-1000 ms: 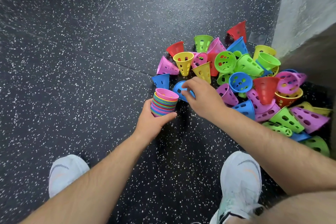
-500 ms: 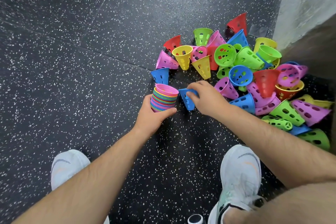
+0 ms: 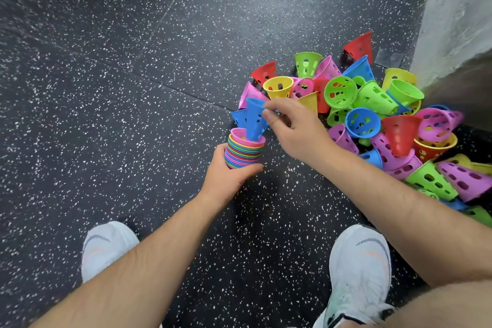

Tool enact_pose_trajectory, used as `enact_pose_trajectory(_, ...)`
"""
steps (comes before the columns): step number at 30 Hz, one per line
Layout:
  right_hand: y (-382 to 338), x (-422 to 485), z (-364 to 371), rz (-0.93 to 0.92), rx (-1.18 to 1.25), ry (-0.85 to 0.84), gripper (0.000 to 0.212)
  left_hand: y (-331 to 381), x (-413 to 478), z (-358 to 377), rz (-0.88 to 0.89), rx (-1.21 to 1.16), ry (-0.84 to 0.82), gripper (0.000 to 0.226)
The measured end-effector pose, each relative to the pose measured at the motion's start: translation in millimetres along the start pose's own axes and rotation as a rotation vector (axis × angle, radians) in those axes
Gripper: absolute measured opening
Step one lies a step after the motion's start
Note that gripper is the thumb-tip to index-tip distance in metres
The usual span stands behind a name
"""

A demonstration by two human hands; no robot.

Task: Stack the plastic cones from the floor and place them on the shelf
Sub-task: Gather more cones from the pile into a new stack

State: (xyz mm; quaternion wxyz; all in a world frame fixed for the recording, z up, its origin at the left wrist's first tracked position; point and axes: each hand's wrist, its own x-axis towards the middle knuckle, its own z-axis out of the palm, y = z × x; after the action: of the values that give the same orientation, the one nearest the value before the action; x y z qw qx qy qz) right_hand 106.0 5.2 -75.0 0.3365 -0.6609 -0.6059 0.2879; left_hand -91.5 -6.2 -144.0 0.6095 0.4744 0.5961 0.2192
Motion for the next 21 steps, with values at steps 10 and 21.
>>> enact_pose_trajectory(10,-0.8,0.0,35.4,0.152,0.271,-0.263,0.044,7.2,8.0,-12.4,0.000,-0.071,0.020,0.068)
enact_pose_trajectory(21,31.4,46.8,39.4,-0.134,-0.533,-0.361,0.051,12.0,15.2,-31.7,0.006,-0.022,0.099,0.064)
